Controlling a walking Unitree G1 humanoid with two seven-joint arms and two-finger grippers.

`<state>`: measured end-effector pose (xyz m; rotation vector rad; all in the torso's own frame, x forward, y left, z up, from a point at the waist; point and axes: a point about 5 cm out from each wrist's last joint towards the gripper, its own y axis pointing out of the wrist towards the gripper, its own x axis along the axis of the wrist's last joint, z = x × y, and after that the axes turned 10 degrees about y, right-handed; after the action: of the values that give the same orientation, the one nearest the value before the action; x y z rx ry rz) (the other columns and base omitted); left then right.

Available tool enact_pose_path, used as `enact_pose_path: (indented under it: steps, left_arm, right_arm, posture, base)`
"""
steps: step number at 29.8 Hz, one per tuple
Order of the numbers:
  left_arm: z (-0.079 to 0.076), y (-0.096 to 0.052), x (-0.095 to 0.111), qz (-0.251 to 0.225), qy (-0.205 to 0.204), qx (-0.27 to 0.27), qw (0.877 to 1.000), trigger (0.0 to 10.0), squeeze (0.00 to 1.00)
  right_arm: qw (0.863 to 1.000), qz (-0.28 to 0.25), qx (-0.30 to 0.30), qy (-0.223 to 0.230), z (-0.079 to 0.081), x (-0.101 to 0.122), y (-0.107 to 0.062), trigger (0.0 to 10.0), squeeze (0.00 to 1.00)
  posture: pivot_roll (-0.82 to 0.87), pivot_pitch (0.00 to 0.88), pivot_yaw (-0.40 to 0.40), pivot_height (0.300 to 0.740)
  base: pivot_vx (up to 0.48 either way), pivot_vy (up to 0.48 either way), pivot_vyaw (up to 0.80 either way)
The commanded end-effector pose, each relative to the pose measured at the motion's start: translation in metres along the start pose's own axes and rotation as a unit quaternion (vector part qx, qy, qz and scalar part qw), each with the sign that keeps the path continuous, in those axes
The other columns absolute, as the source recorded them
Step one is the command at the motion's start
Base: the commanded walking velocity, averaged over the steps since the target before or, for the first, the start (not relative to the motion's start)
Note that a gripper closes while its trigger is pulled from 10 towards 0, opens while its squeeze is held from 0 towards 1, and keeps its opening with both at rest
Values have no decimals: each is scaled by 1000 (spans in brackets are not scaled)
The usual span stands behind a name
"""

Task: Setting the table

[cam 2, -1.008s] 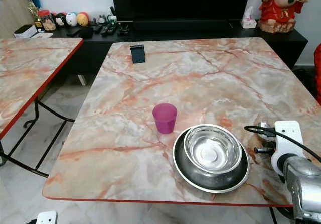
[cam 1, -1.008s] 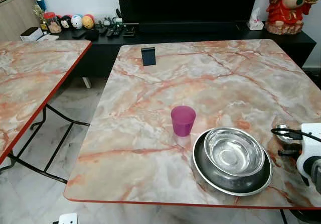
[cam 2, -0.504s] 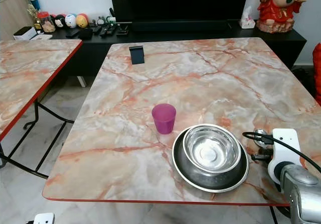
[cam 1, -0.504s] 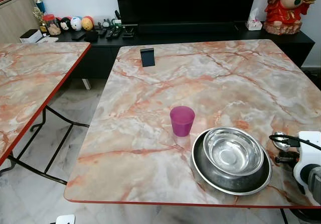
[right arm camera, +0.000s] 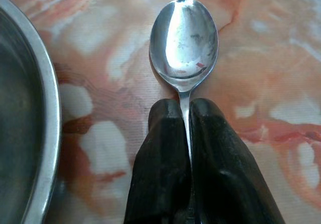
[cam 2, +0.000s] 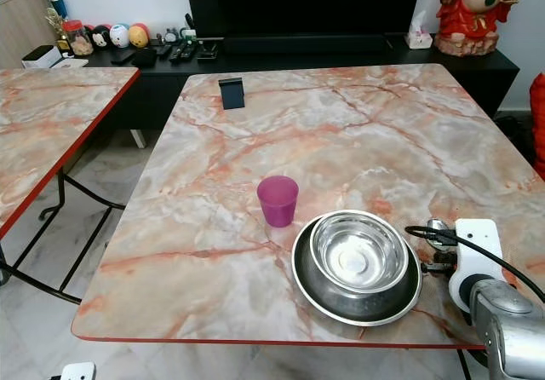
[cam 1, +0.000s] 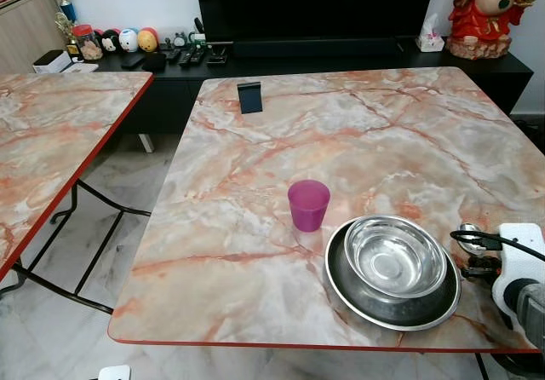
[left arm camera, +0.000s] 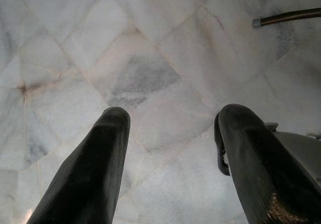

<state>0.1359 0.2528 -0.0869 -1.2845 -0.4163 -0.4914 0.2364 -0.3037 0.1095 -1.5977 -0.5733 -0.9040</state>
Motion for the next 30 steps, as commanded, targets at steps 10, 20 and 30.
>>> enact_pose_path:
  steps: [10,20,30]
  left_arm:
    - [2,-1,-4,12,-2,4,1000,10000,0]
    - [4,-1,-4,11,1,6,1000,10000,0]
    - [-10,6,34,-71,8,1,997,10000,0]
  right_arm:
    - [1000,-7,-3,-22,4,1,-2,10000,910]
    - [999,-9,-14,-39,6,0,-2,10000,0]
    - [997,-41,-18,-59,9,9,0,10000,0]
  posture:
    - [-160,0,58,732]
    - [-159,0,63,732]
    - [-161,0,65,732]
  base:
    - [0,0,0]
    - [0,0,0]
    - [0,0,0]
